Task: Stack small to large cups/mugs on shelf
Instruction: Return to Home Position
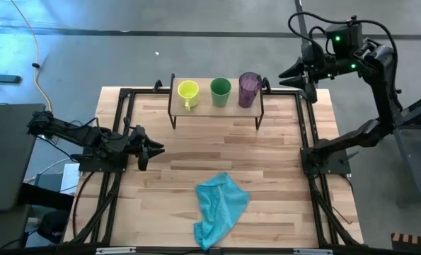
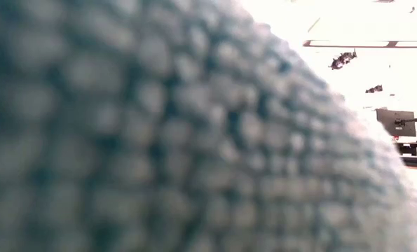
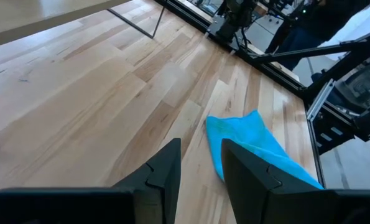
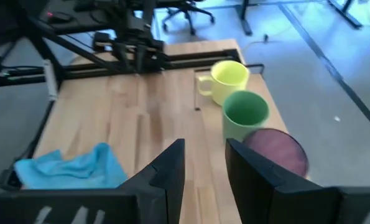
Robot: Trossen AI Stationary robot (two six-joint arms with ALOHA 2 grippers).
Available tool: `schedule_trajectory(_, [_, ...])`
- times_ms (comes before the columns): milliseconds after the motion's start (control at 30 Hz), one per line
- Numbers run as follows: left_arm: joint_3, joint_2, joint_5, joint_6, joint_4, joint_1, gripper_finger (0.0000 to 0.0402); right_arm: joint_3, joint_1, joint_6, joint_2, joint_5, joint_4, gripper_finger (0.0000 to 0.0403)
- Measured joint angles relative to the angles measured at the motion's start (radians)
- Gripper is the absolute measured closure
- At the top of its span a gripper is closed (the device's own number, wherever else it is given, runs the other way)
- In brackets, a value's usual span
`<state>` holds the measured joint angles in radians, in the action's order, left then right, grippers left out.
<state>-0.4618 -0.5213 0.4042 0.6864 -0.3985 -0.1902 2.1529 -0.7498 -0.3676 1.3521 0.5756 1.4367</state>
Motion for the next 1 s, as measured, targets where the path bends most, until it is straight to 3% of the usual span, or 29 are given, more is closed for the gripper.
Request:
schedule_trajectory(300, [0.0,0.0,-0.004,0.004,0.019,0.0,0.0298,-0.006,0.0,-0.013,-0.012,0.103,0.016,0.0295])
schedule_trajectory(467, [0.0,0.0,-0.004,0.004,0.039,0.0,0.0298,-0.09,0.0,-0.015,-0.071,0.125,-0.018,0.0295])
schedule_trajectory(833, [0.0,0.0,0.008,0.006,0.039,0.0,0.0298,-0.53,0.0,0.116,-0.365,0.124,-0.389,0.0295])
schedule_trajectory(1000, [0.0,0.0,0.015,0.006,0.04,0.0,0.0298,-0.743,0.0,0.191,-0.505,0.075,-0.585,0.0295])
